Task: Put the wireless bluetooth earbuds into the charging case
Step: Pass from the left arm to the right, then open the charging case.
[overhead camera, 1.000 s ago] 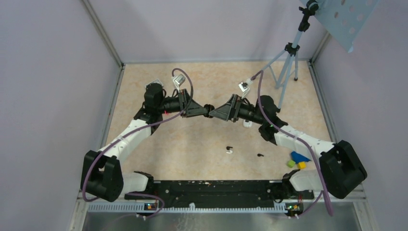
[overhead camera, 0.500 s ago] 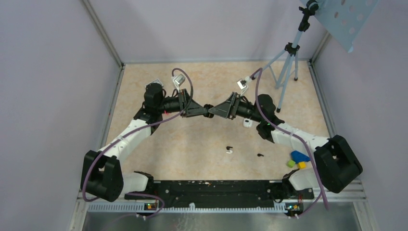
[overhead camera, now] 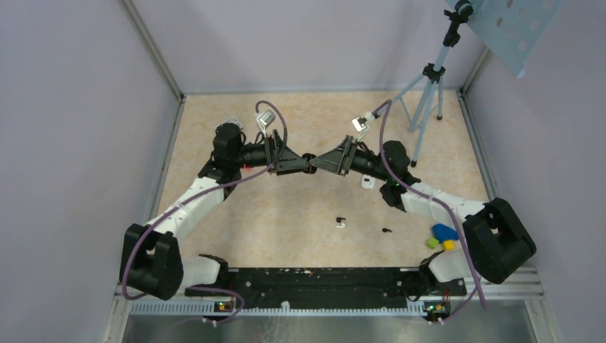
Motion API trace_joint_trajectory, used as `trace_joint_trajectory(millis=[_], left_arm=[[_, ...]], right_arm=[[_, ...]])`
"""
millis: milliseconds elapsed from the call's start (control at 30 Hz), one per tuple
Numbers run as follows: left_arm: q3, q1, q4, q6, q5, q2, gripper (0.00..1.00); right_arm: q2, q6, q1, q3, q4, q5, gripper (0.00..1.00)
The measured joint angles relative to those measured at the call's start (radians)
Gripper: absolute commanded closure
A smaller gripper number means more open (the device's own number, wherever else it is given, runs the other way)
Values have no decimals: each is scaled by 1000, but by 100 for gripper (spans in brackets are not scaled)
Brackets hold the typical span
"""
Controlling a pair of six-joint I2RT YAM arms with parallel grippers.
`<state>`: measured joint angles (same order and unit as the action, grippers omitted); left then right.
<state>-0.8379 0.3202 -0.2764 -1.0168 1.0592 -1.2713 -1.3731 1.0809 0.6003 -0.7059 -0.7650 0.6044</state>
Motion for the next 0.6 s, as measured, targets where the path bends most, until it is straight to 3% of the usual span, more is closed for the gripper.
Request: trace_joint_trajectory(millis=[133,267,600], left_arm=[[0,-3,7,1,7,0,16],[-1,-7,14,4,7,0,14],[-61,-8,135,102,-24,23,24]], right_arm=[[-10,28,0,14,-69,12,100],[-18,51,0,32,-105,22,100],[-18,56,0,32,-110,34,100]])
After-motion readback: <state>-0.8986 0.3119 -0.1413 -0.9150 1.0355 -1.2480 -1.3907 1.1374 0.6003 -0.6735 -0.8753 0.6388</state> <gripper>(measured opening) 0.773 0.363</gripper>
